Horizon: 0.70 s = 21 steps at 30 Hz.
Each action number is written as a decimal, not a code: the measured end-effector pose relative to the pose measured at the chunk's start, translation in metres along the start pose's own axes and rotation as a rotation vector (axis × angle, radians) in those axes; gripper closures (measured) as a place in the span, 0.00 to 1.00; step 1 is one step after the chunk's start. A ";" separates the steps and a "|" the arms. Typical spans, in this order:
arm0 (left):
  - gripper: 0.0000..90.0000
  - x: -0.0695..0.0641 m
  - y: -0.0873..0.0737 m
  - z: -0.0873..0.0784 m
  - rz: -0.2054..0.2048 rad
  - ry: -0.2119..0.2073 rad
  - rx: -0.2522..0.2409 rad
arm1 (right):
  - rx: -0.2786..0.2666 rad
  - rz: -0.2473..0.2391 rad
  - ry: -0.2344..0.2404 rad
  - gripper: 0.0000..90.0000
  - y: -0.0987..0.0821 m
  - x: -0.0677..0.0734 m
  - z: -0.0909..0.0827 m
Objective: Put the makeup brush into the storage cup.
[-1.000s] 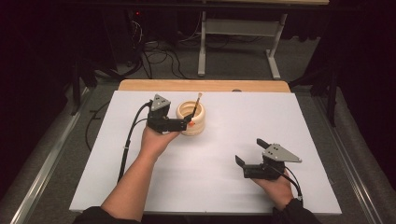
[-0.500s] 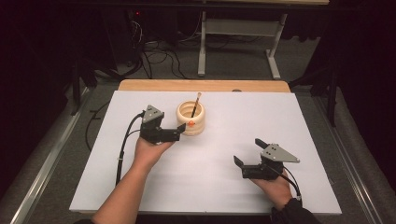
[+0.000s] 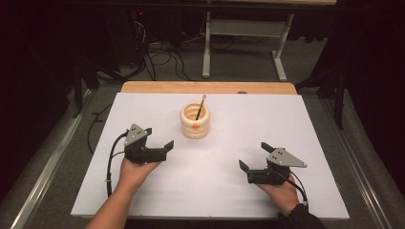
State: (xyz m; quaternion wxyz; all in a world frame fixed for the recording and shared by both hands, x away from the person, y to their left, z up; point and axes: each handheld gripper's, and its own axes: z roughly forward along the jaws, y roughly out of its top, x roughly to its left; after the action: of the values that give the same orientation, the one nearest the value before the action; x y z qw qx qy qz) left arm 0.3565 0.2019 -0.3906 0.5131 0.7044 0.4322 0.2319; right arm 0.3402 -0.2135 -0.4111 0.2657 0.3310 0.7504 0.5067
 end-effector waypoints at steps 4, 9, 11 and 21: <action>0.04 -0.001 -0.012 -0.015 0.020 0.009 -0.003 | -0.005 0.002 0.005 0.01 0.000 0.001 0.000; 0.05 -0.009 -0.024 -0.025 0.055 0.002 0.010 | -0.008 -0.009 0.010 0.01 0.001 0.002 0.000; 0.05 -0.014 -0.026 -0.028 0.063 -0.005 0.010 | -0.006 -0.004 0.008 0.01 0.001 0.002 0.000; 0.03 -0.021 -0.029 -0.042 0.081 -0.019 -0.021 | -0.002 -0.011 0.009 0.01 0.000 0.005 -0.004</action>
State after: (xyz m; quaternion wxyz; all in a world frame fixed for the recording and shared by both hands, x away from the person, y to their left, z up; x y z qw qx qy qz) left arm 0.3021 0.2091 -0.3994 0.5148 0.7182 0.3958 0.2501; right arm 0.3340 -0.2126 -0.4102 0.2654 0.3242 0.7530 0.5074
